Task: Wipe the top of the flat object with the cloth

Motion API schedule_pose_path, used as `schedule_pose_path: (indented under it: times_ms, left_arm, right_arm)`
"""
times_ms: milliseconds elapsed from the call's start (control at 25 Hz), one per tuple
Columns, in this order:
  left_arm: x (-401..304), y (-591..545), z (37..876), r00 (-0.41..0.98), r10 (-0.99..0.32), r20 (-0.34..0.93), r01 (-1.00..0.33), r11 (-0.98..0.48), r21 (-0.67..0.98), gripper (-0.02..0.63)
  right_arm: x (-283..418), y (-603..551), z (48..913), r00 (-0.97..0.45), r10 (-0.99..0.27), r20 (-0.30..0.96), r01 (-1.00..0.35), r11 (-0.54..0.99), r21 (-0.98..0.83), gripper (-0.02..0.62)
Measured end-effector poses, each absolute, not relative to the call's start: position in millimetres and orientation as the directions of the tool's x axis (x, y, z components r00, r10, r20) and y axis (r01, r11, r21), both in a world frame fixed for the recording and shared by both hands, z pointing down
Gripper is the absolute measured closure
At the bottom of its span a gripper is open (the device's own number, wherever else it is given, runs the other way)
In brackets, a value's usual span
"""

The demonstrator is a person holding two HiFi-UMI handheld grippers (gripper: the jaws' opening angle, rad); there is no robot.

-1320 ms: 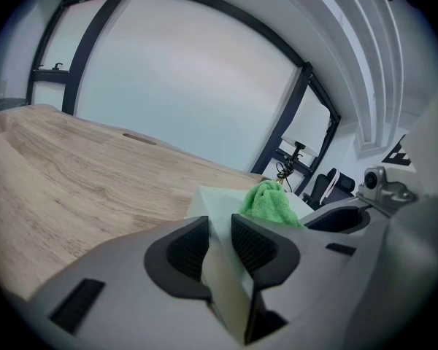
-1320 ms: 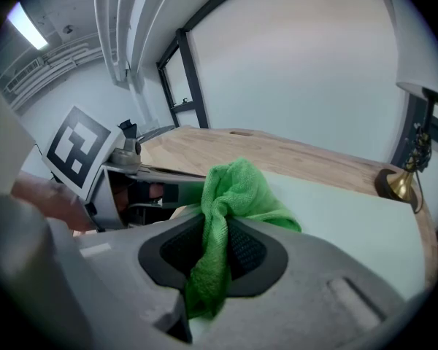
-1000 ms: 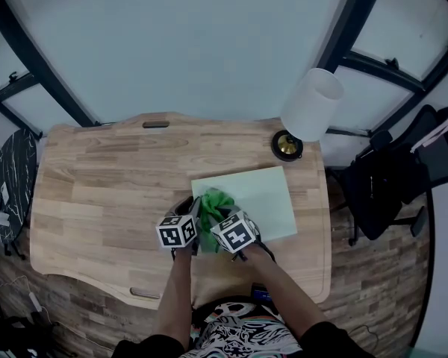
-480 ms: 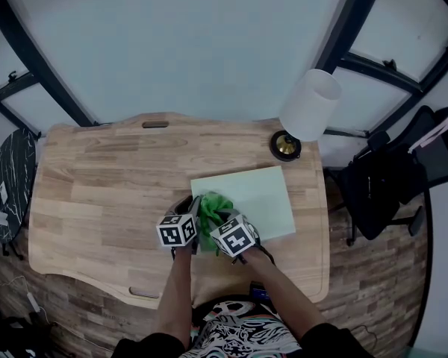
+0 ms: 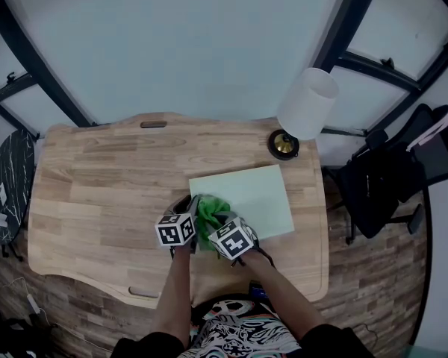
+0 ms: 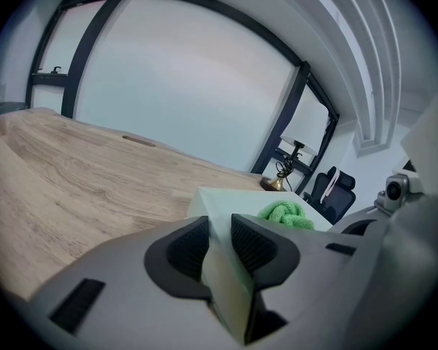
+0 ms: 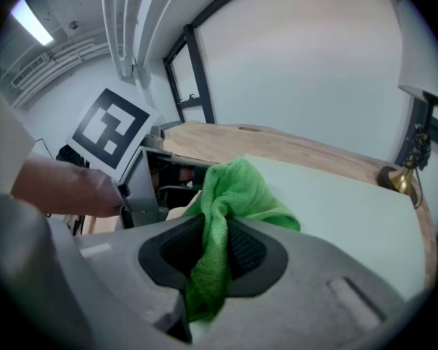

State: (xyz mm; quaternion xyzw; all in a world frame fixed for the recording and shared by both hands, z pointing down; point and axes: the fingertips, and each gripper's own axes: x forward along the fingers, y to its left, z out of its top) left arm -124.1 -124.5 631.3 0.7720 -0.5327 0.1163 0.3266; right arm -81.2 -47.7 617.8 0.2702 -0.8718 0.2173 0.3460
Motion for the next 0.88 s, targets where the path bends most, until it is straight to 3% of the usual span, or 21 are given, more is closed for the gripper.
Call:
schedule_pose_path:
  times_ms: [880]
  left_arm:
    - [-123, -124, 631, 0.4, -0.748, 0.53, -0.902, -0.219, 0.372, 0.508]
  right_arm:
    - [-78, -20, 619, -0.647, -0.214, 0.732, -0.579, 0.762, -0.289, 0.518]
